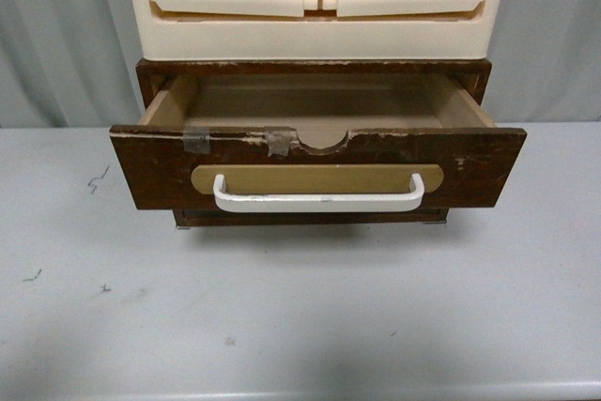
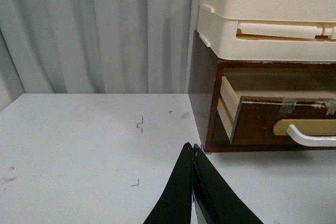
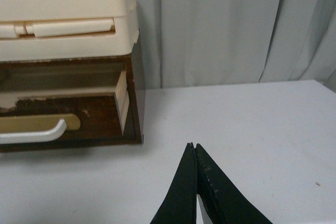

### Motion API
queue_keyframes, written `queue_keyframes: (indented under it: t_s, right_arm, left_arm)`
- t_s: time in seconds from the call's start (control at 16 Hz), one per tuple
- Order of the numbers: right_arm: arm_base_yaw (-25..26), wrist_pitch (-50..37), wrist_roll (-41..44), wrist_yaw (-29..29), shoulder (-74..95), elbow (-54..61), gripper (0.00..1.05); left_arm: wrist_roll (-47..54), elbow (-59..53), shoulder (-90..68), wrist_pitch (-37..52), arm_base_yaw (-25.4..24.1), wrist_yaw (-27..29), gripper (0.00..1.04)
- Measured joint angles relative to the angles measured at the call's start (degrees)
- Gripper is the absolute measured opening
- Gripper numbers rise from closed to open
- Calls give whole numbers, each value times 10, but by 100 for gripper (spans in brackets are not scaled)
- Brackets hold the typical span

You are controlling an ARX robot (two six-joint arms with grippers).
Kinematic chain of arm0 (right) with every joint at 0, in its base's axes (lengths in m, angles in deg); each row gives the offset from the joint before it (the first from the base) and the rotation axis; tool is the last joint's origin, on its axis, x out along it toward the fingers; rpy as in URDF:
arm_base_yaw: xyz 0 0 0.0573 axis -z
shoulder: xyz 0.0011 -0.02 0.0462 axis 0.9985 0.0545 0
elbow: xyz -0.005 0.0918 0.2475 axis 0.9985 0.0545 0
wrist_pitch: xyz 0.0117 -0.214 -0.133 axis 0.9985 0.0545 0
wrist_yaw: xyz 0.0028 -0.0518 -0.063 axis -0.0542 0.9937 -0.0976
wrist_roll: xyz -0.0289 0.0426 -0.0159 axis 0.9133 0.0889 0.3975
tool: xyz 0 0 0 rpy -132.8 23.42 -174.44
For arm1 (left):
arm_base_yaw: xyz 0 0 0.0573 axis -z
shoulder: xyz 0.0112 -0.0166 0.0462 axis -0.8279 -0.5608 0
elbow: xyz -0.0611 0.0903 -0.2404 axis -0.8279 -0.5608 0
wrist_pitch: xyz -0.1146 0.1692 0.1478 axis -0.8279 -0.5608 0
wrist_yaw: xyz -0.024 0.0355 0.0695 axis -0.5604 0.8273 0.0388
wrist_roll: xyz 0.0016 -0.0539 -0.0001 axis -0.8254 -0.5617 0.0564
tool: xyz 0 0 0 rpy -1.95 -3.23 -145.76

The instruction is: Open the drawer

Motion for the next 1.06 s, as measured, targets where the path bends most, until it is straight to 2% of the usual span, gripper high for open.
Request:
queue_keyframes:
  t_s: [0.06,0.25,0.31,0.38,0.5,0.75,1.06]
  right_arm:
    - [0,5,1,0,2,1,5]
    - [0,2,2,0,1,1,40]
    - [0,2,2,0,1,1,52]
    - [0,3,2,0,1,1,60]
    - [0,3,2,0,1,1,76]
    - [0,3,1,0,1,1,99]
    - [0,2,2,0,1,1,98]
  left_arm:
    - [0,0,0,0,0,0,8]
    - [0,0,0,0,0,0,41]
    - [0,0,0,-1,0,0,55]
    - [0,0,0,0,0,0,61]
    - [0,0,0,0,0,0,79]
    - [0,0,0,0,0,0,100]
    - [0,0,0,0,0,0,98]
